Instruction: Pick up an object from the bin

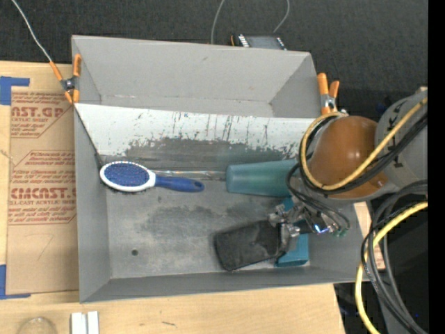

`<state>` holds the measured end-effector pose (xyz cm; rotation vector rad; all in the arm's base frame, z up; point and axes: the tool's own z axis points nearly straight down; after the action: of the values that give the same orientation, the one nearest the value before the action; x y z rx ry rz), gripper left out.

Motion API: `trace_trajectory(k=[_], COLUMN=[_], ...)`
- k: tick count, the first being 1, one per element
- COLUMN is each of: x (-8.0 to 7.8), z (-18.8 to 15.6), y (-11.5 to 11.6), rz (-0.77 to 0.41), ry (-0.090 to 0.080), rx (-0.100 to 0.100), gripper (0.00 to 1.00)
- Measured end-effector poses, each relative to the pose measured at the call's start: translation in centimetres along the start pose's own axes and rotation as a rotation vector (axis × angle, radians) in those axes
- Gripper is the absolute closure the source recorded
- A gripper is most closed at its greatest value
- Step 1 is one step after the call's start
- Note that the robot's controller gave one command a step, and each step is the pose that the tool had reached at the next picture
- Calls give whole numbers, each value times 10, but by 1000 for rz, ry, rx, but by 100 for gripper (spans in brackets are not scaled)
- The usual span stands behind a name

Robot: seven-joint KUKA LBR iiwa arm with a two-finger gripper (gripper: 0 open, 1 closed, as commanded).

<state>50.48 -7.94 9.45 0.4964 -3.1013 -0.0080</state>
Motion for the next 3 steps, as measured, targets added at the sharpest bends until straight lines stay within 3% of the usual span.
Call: trace_trajectory(k=[1, 2, 3], x=[-29, -22, -81], z=[9, 26, 25], y=[-4, -1, 4], rz=[-30, -35, -55], ry=[-2, -2, 11], rx=[0, -2, -8], gripper=[100, 100, 100])
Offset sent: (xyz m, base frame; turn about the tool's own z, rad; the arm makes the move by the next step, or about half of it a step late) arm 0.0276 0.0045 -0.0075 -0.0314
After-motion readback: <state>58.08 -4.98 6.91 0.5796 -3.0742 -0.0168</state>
